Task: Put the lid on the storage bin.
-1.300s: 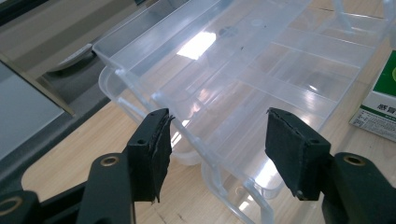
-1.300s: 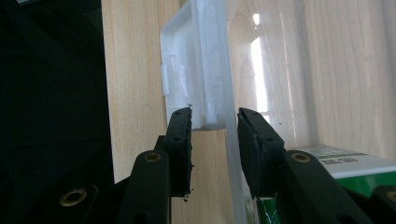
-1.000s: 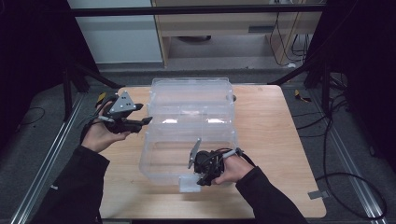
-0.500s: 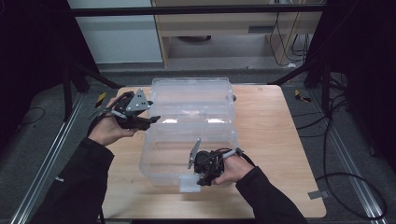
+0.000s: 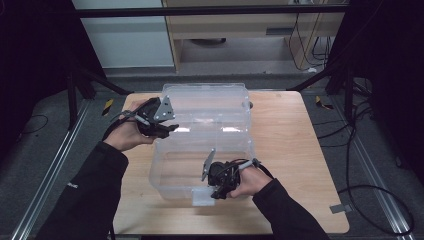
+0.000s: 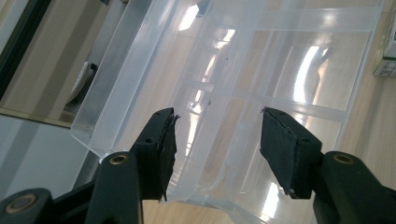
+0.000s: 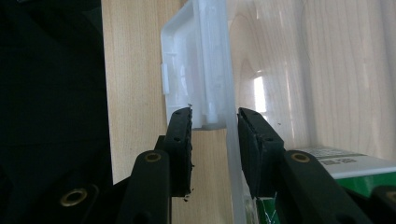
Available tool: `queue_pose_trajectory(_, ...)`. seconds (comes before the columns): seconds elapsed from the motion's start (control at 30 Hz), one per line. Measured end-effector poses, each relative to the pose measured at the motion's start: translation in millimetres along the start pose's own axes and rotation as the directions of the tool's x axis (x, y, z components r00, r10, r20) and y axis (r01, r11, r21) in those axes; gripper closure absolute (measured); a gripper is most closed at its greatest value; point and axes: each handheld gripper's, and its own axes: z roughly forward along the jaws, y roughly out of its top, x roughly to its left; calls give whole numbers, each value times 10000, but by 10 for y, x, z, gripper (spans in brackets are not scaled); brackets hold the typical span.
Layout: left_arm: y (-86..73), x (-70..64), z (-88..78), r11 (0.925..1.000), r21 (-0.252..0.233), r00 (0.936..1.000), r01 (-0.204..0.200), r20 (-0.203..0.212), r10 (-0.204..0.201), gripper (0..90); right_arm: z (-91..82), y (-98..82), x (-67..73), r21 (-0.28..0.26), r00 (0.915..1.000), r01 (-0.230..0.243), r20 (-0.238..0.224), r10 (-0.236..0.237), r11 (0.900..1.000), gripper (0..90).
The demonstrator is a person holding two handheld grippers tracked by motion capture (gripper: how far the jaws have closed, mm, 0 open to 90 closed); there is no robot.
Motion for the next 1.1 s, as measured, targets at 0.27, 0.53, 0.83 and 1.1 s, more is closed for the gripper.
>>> queue_pose_trajectory(0.27, 73, 1, 58, 9977, 222, 9979, -643, -29, 643, 458, -1, 1, 1, 20, 10000, 17, 56, -17, 10000, 666)
queue_pose_trajectory(0.53, 141, -9, 133, 9923, 405, 9931, -1171, -24, 1173, 478, -1, -3, 0, 7, 10000, 40, 39, -40, 10000, 666)
queue_pose_trajectory(0.83, 183, -20, 234, 9823, 836, 9858, -1674, 17, 1679, 506, -1, -5, -2, -13, 10000, 73, 35, -73, 10000, 666)
queue_pose_trajectory(1.1, 187, -28, 335, 9736, 1097, 9795, -2002, 4, 2014, 548, -1, -7, -2, -23, 10000, 90, 39, -90, 10000, 666)
